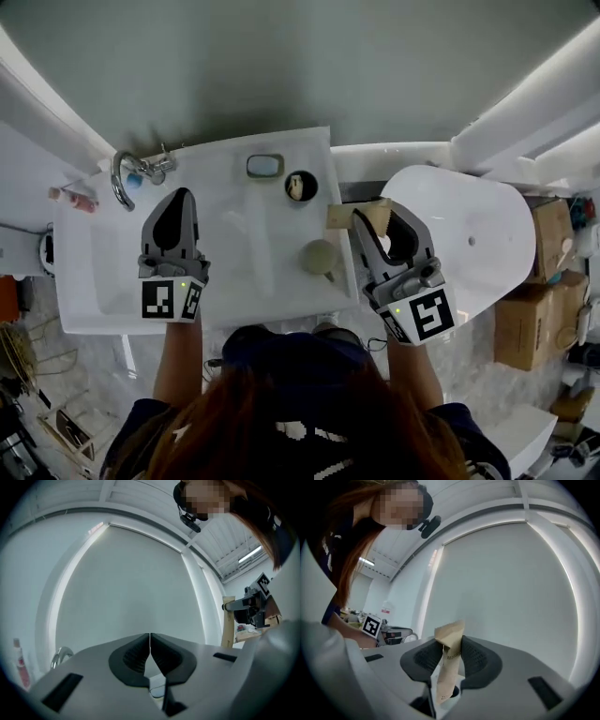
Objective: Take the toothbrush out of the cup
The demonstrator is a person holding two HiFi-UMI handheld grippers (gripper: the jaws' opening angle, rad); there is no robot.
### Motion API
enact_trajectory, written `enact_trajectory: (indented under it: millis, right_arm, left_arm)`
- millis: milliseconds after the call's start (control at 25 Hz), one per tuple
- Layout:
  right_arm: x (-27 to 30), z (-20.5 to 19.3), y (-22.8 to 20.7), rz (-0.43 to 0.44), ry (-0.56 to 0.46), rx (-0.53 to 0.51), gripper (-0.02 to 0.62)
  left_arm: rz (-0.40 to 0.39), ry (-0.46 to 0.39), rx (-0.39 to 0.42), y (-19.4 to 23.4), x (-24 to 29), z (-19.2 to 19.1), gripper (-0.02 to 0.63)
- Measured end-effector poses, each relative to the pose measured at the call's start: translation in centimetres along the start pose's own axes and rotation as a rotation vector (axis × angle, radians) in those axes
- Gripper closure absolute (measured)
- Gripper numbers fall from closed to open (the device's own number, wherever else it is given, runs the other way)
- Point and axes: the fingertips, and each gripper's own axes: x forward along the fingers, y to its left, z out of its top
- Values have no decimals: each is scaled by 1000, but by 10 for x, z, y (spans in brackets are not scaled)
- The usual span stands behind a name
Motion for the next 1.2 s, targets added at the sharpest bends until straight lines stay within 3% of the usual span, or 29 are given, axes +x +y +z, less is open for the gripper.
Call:
enact_trajectory:
  millis: [240,600,880,1000,1200]
  right_arm:
    - [-42,12,-61,171,-52,55,465]
    - [-75,-4,-102,291,-49,102,465]
    - [-75,-27,-100,351,-20,119,465]
    - [-72,-31,-97,348,-23,149,465]
    - [-71,-50,-86,367,22,160,466]
  left_arm:
    - [157,9,51,-82,-4,17,583]
    - [255,30,43,-153,-10,20,583]
    - [186,97,2,-181,16,-13,577]
    - [119,167,-37,-192,42,-47,442]
    - [27,342,-42,-197,85,-120,364]
